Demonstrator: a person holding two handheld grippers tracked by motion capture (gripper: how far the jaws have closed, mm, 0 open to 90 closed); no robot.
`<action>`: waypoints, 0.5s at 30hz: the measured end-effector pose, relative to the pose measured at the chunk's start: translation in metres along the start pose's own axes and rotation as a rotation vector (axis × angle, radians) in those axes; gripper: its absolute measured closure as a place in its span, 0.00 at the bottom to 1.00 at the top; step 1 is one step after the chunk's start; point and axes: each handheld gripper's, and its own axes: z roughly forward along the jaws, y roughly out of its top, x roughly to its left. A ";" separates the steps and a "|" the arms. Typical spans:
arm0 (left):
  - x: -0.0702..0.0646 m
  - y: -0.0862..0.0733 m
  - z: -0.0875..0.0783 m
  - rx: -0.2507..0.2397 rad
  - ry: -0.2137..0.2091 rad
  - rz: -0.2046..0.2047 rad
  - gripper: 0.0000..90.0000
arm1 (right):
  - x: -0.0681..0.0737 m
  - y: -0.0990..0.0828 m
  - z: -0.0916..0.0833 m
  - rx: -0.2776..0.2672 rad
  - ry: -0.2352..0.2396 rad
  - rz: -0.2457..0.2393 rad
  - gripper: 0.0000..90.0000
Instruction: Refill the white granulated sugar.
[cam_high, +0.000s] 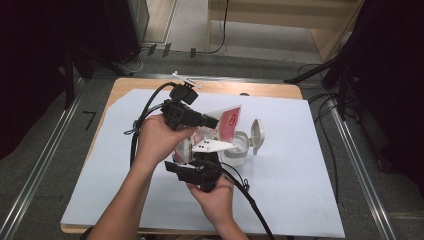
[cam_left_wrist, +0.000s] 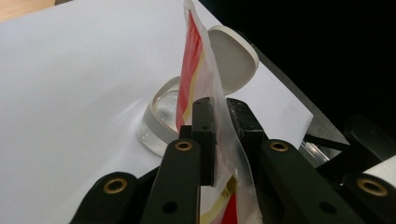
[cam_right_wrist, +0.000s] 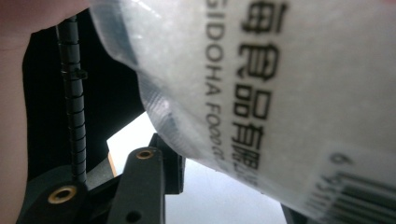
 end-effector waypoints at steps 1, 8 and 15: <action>0.000 0.000 0.000 -0.001 0.000 0.003 0.92 | 0.000 0.000 0.000 0.000 0.001 -0.001 0.70; -0.002 0.001 0.001 -0.005 0.006 0.008 0.92 | 0.000 0.000 0.000 -0.012 0.000 -0.001 0.70; -0.005 0.002 0.001 -0.007 0.014 0.023 0.92 | -0.001 0.001 -0.001 -0.018 0.006 0.003 0.70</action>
